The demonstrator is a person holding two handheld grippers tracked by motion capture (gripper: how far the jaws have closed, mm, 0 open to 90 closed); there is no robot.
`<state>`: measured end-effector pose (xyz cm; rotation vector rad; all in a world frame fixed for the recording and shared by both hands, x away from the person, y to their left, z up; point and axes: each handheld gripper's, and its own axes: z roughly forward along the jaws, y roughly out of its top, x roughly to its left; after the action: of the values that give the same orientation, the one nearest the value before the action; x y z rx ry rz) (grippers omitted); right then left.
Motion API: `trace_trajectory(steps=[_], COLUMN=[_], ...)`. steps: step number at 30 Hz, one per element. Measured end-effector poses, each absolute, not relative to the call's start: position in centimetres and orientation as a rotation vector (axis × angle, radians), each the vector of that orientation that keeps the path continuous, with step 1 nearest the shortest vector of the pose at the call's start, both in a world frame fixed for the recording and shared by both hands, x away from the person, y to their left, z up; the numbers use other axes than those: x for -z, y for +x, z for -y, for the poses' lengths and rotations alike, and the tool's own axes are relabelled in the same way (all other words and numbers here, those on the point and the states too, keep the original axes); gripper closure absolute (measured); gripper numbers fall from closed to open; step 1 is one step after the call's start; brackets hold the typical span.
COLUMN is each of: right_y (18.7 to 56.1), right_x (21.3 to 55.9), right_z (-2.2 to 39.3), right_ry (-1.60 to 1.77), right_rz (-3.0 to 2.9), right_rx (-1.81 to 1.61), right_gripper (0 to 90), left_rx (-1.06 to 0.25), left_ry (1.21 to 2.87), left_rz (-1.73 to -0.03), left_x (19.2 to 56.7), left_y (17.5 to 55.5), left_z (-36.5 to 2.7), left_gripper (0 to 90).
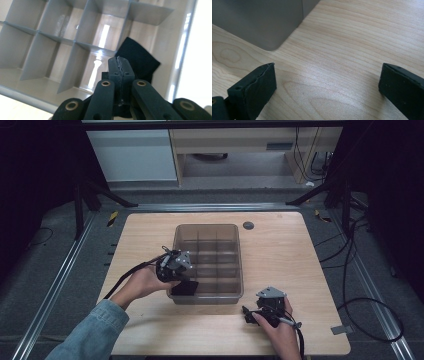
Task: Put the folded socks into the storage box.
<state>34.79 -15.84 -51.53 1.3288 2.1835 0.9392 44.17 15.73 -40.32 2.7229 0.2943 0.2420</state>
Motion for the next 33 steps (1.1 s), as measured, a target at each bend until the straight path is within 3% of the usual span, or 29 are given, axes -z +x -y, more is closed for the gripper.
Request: trace_trajectory(steps=[22,33], right_y=[34.8,34.8], right_x=[51.5,51.5], right_z=[15.9,15.9], right_ry=[1.325,1.326], right_rz=[-2.185,-2.185], right_rx=[-0.94,-0.94], right_gripper=[1.6,1.6], left_rx=[-0.27,-0.243], left_ry=[2.787,2.753], left_rz=[-0.301,-0.323], left_x=[43.3,42.2], left_y=[43.3,43.5], left_z=[-15.1,-15.6], left_gripper=[90.0,90.0])
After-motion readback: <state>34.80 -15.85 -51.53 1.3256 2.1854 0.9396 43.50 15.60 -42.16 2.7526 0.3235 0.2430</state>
